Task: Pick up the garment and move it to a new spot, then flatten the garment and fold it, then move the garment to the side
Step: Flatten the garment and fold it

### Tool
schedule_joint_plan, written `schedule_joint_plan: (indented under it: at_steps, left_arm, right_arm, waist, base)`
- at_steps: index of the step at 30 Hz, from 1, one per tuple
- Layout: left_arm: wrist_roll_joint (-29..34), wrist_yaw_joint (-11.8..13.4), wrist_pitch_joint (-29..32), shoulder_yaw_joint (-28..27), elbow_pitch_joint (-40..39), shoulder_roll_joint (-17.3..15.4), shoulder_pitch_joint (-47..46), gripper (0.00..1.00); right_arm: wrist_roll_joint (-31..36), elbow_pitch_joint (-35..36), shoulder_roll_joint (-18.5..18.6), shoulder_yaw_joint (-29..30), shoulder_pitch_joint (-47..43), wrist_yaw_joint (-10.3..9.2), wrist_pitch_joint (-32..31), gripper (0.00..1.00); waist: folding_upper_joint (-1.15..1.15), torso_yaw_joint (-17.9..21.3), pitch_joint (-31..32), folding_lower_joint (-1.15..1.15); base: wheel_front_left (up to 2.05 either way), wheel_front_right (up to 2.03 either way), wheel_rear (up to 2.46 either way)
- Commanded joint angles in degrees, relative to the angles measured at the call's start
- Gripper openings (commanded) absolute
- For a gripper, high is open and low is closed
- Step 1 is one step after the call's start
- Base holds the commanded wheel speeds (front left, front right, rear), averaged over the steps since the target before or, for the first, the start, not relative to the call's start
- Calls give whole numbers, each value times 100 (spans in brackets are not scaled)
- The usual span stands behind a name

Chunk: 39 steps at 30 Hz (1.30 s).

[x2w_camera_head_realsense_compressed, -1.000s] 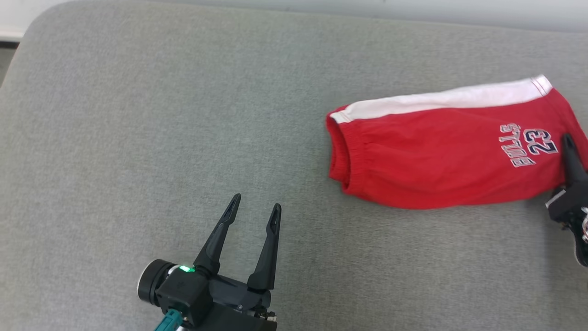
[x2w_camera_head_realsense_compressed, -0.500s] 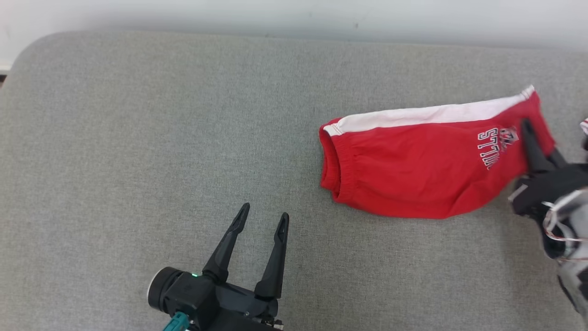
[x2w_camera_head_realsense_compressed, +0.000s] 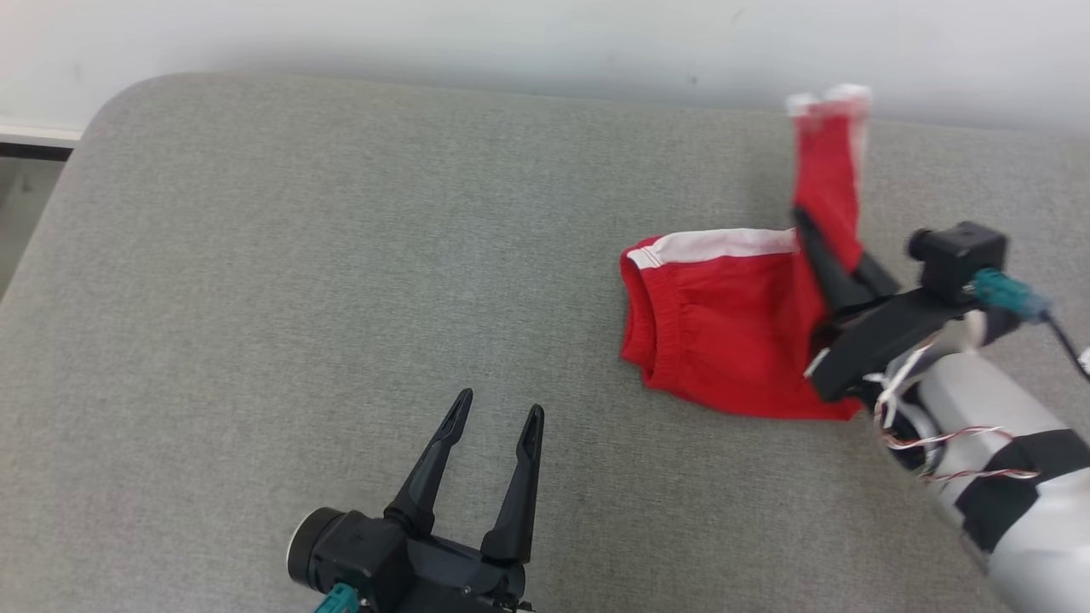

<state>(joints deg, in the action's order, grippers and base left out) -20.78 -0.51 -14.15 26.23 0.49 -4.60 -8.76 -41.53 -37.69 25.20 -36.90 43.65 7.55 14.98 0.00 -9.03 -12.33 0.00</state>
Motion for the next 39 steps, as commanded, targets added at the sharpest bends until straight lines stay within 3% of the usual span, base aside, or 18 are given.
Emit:
schedule_joint_plan:
  at_steps: [1, 15, 17, 18, 25, 32, 39]
  left_arm:
    - [-40, 4, -41, 5, 21, 15, 67, 100]
    - [-120, 15, -93, -7, 69, 80, 69, 100]
    - [-124, 15, -99, -16, 82, 88, 66, 100]
    - [-127, 13, -98, -21, 85, 93, 64, 100]
    - [-140, 46, -108, -84, 126, 115, 145, 100]
    - [-111, 138, -109, -271, 90, 131, 375, 100]
    - [29, 243, -104, -670, 32, 67, 637, 100]
  right_arm:
    - [-17, 70, -57, -131, 50, -16, 27, 0]
    - [-336, 326, -321, -1507, -397, -16, 28, 0]
    - [-409, 386, -353, -1616, -450, -16, 27, 57]
    - [-469, 437, -364, -1655, -484, -16, 28, 100]
    - [-782, 1154, -126, -1481, -978, -16, 28, 100]
    - [-183, 1874, 186, -126, -1911, -16, 27, 100]
    - [646, 2251, 39, 1209, -2822, -16, 17, 100]
  waist:
    - [0, -60, 20, 0]
    - [0, -181, -37, 0]
    - [0, -179, -37, 0]
    - [0, -179, -35, 0]
    - [0, -158, 146, 0]
    - [0, 67, 461, 0]
    - [0, 392, 881, 0]
  base:
    - [0, 0, 0]
    - [0, 0, 0]
    - [0, 0, 0]
    - [0, 0, 0]
    - [0, 0, 0]
    - [0, 0, 0]
    - [0, 0, 0]
